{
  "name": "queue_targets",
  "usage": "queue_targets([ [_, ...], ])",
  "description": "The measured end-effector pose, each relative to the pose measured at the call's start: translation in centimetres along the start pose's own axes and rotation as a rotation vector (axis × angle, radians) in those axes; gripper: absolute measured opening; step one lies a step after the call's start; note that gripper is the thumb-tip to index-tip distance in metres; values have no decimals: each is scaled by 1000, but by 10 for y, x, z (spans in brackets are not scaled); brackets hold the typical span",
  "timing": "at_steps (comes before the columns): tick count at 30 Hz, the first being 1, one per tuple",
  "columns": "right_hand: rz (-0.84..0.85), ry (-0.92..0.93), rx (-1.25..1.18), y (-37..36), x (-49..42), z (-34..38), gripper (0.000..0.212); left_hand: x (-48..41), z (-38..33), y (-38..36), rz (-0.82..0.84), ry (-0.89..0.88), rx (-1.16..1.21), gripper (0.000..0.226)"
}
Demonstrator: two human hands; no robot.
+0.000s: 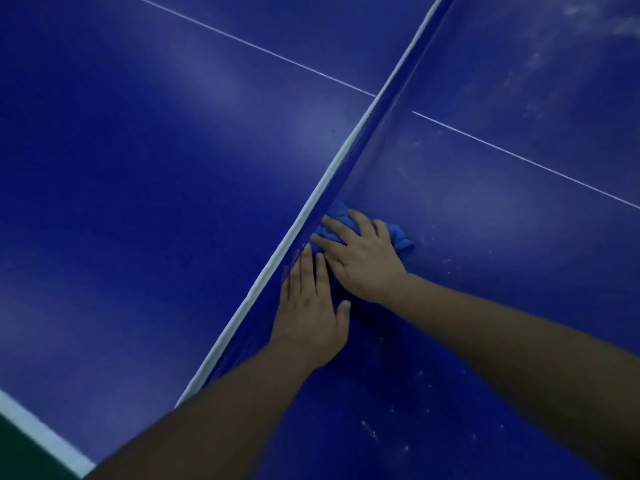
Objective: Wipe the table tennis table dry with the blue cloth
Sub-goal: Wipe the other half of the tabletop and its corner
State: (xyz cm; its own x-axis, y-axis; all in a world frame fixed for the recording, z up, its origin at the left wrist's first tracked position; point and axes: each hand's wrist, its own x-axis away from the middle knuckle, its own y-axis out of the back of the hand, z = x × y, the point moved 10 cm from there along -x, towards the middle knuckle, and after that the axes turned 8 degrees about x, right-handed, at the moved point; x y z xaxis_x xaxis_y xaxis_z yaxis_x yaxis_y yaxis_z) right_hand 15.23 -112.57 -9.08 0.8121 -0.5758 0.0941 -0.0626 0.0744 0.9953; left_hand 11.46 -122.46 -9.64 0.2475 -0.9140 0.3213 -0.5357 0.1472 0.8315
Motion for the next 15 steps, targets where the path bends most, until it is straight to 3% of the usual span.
queue_targets([
  [3,8,9,-25,1,-31,-33,54,-13,-4,0,23,7,-3,85],
  [5,-3,-172,5,8,-60,-94,59,-30,-14,0,41,-29,-25,86],
  [8,48,-492,-19,7,-64,-188,49,-65,-36,-5,84,-62,-74,91],
  [10,43,-571,2,4,-44,-201,48,-84,-45,-11,142,-43,-133,100],
  [12,13,-518,51,2,-29,-178,50,-97,-45,-20,243,11,-185,112],
  [15,37,-299,10,-1,-30,-126,62,-99,-40,-30,442,66,-223,123],
])
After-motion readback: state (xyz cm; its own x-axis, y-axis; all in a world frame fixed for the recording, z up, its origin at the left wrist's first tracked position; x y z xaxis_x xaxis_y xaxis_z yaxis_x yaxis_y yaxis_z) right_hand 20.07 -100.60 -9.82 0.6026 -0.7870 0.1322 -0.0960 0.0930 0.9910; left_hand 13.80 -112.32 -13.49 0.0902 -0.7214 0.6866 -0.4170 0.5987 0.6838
